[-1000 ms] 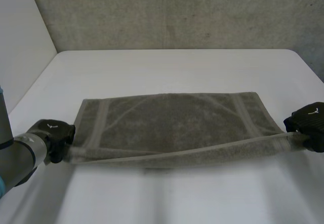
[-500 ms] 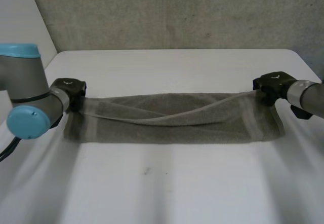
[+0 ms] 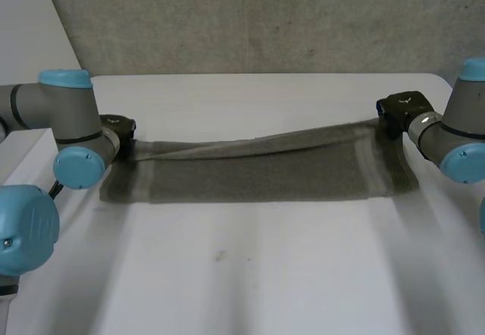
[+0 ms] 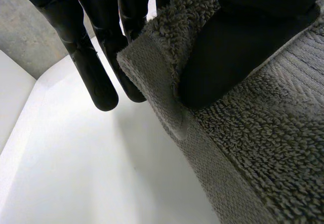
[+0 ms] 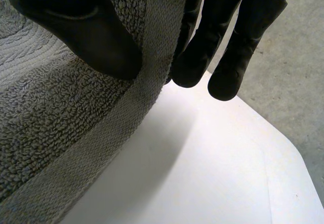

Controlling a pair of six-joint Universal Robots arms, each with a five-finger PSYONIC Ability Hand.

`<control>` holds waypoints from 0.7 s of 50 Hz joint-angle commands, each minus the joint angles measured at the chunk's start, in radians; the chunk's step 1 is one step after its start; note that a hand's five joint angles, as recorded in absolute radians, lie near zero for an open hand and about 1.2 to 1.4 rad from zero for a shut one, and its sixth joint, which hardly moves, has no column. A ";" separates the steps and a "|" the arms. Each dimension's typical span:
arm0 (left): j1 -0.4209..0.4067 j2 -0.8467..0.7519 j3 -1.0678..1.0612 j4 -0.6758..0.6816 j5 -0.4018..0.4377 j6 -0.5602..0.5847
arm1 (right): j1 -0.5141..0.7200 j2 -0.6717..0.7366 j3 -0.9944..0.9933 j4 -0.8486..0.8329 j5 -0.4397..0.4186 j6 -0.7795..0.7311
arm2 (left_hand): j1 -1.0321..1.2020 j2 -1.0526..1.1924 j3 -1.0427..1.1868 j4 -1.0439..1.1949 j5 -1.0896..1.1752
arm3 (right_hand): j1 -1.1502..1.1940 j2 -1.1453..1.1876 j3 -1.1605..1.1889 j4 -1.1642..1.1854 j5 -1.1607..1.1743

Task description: Fold the towel.

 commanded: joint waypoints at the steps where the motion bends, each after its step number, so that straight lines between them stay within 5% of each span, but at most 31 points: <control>1: -0.009 -0.012 0.008 0.002 0.006 -0.002 | 0.003 0.026 -0.021 -0.019 0.002 0.003 | -0.049 -0.071 -0.070 -0.073 -0.055 | -0.367 -0.360 -0.376 -0.371 -0.380; 2: -0.014 -0.012 0.008 0.004 0.001 -0.005 | 0.009 0.035 -0.030 -0.019 0.005 0.003 | -0.636 -0.658 -0.657 -0.660 -0.642 | -1.160 -1.153 -1.169 -1.163 -1.173; 3: -0.020 -0.012 0.008 0.005 0.001 -0.005 | 0.009 0.036 -0.030 -0.019 0.005 0.003 | -1.022 -1.044 -1.043 -1.045 -1.027 | -1.160 -1.153 -1.169 -1.163 -1.173; 20: -0.021 0.184 -0.046 -0.001 -0.045 -0.079 | 0.013 -0.124 -0.033 -0.013 0.028 0.081 | -1.022 -1.044 -1.043 -1.045 -1.027 | -1.160 -1.153 -1.169 -1.163 -1.173; 30: -0.021 0.402 -0.388 0.057 -0.025 -0.080 | -0.046 -0.378 0.383 -0.068 -0.071 0.064 | -1.022 -1.044 -1.043 -1.045 -1.027 | -1.160 -1.153 -1.169 -1.163 -1.173; 35: -0.023 0.554 -0.680 0.230 0.042 -0.080 | -0.085 -0.488 0.622 -0.160 -0.111 0.062 | -1.022 -1.044 -1.043 -1.045 -1.027 | -1.160 -1.153 -1.169 -1.163 -1.173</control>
